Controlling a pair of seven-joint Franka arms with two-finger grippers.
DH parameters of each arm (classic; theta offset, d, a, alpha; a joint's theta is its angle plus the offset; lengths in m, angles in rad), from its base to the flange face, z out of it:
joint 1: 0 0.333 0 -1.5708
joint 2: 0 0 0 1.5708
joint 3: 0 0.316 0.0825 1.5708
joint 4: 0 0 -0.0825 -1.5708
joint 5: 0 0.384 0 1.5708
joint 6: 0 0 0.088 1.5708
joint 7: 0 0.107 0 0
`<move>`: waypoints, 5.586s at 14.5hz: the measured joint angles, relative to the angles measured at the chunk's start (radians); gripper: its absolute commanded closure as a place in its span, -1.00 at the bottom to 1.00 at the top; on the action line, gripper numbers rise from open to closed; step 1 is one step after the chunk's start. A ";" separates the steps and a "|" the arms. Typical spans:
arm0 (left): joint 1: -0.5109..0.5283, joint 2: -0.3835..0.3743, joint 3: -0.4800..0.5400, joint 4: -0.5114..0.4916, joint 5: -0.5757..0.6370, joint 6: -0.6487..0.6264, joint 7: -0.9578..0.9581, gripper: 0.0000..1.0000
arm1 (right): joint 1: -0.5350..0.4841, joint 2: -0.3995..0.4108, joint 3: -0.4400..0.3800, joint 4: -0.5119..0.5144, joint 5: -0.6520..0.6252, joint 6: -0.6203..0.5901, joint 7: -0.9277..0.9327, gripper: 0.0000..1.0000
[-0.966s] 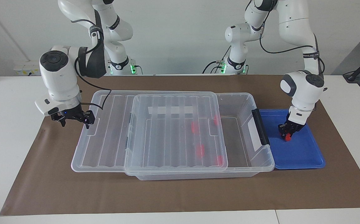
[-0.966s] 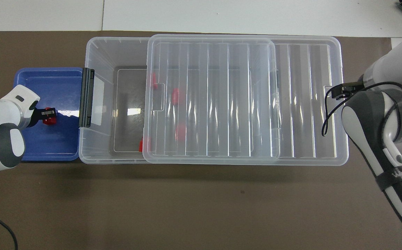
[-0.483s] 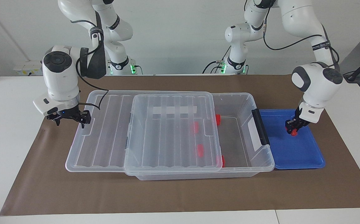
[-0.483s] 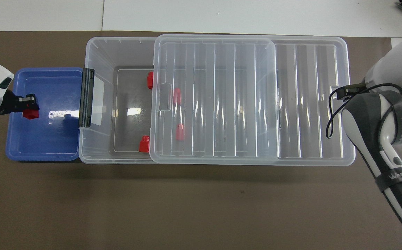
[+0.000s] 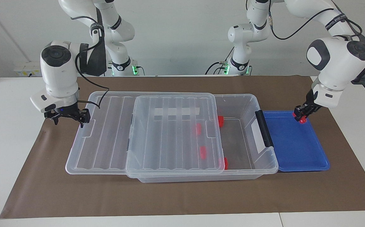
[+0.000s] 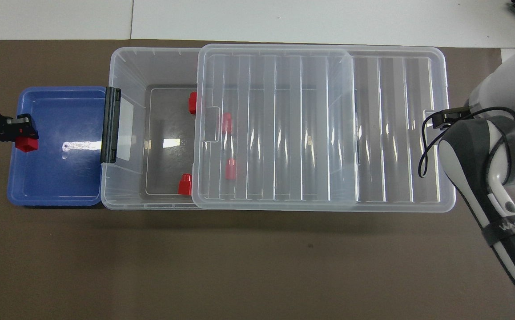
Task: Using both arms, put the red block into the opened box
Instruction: 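Lift the red block and carry it over the open box, then lower the red block into the box with the left gripper, then open the left gripper to release the block and withdraw it, then move the right gripper to the edge of the clear lid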
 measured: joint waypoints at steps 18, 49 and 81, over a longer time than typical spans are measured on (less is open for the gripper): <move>-0.256 -0.016 -0.071 -0.146 0.006 0.244 -0.606 1.00 | -0.039 -0.207 -0.002 0.048 0.241 -0.334 0.011 -1.00; -0.326 0.248 -0.069 -0.210 0.161 0.511 -0.589 -1.00 | -0.039 -0.207 -0.002 0.049 0.277 -0.330 0.011 -1.00; -0.038 -0.138 -0.031 0.048 0.093 -0.155 -0.107 -1.00 | -0.118 -0.178 -0.007 0.007 0.277 -0.180 -0.321 1.00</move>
